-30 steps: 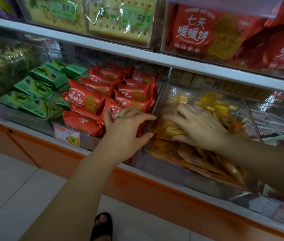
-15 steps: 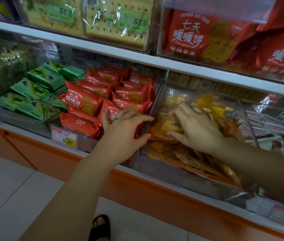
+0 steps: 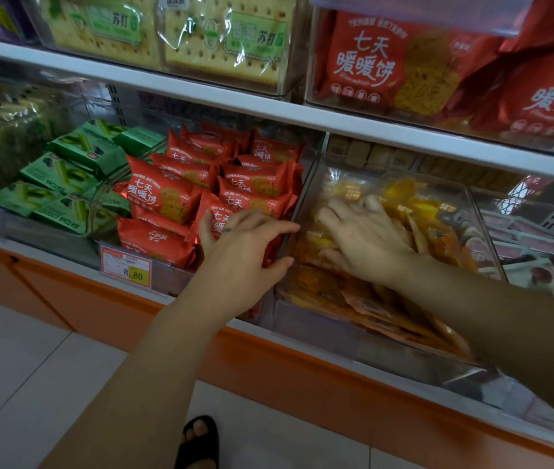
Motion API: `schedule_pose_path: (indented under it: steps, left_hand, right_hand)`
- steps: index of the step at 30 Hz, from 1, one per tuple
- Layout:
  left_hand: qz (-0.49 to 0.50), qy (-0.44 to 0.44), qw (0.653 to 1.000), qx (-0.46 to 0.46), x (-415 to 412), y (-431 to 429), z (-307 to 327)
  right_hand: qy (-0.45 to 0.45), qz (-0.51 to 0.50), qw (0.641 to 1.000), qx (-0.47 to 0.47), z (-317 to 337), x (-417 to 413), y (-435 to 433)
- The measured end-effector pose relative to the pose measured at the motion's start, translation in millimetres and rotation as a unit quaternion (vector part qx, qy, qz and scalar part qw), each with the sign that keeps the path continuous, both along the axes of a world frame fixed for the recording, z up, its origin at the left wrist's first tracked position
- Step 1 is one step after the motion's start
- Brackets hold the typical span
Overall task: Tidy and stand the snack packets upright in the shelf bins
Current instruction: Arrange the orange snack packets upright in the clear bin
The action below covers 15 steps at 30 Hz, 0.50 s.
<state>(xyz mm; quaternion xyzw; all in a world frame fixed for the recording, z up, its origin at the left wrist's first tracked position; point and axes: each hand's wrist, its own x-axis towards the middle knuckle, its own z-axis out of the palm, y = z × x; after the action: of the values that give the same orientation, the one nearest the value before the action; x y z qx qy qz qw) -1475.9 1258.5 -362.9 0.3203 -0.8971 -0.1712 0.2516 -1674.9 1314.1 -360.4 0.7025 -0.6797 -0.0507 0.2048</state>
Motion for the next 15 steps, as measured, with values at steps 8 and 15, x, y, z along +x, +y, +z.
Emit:
schedule_pose_path:
  steps: [8, 15]
  left_hand:
    - [-0.005, -0.007, 1.000, 0.004, 0, 0, 1]
    - [-0.031, 0.014, 0.999, -0.036, 1, -3, 2]
  right_hand:
    - [-0.026, 0.038, 0.997, 0.066, 3, -12, -1]
    - [-0.214, -0.134, 0.965, 0.071, 11, -20, 6]
